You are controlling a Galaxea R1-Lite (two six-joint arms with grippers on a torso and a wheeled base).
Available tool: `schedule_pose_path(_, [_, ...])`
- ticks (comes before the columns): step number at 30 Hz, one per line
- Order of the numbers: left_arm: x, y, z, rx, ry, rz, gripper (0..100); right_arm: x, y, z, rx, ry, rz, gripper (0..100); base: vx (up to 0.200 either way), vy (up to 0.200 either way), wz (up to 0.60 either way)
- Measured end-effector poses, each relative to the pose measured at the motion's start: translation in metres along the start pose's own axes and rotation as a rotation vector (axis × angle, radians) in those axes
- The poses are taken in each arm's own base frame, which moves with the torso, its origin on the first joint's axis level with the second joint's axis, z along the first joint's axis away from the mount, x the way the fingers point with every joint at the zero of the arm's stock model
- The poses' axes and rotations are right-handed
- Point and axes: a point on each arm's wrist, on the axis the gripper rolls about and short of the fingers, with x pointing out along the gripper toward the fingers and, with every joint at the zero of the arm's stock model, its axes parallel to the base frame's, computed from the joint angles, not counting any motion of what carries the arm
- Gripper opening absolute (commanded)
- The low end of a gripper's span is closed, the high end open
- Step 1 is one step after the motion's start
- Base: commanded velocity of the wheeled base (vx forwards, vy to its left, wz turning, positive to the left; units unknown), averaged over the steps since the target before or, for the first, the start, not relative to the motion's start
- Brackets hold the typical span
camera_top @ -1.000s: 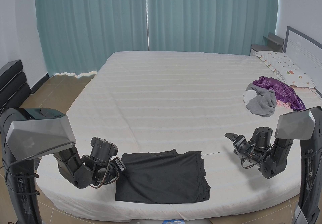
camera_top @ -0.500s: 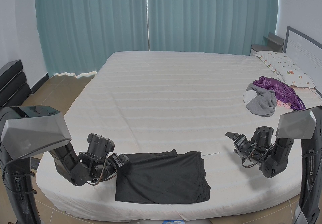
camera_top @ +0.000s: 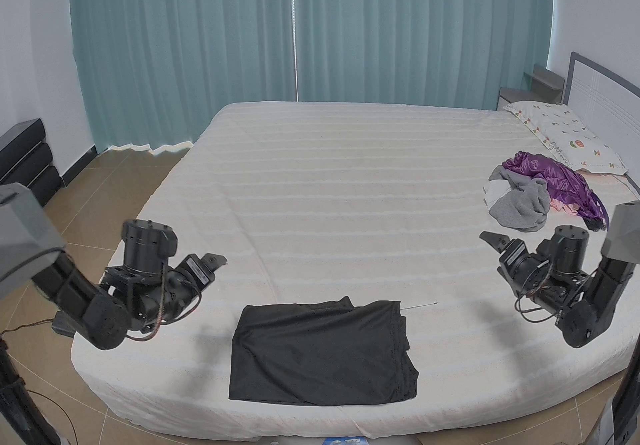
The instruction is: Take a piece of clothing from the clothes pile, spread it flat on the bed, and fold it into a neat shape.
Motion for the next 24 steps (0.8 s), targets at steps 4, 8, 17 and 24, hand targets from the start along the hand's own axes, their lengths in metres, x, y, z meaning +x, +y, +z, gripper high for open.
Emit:
schedule_pose_path(4, [-0.034,-0.012,0.017,0.007,-0.089,-0.073,100,-0.041,0.020,0.013,-0.056,-0.065,0.046,100,0.000,0.000,0.00])
schedule_pose_path(8, [-0.073,-0.019,0.031,0.033,-0.189,-0.137,100,-0.085,0.036,0.023,-0.126,-0.132,0.092,100,0.000,0.000,0.00])
schedule_pose_path(17, [-0.153,-0.016,0.043,0.142,-0.420,-0.208,100,-0.173,0.047,0.032,-0.317,-0.218,0.137,100,0.000,0.000,0.00])
schedule_pose_path(24, [-0.211,-0.001,0.043,0.263,-0.588,-0.206,100,-0.231,0.040,0.018,-0.509,-0.206,0.132,100,0.000,0.000,0.00])
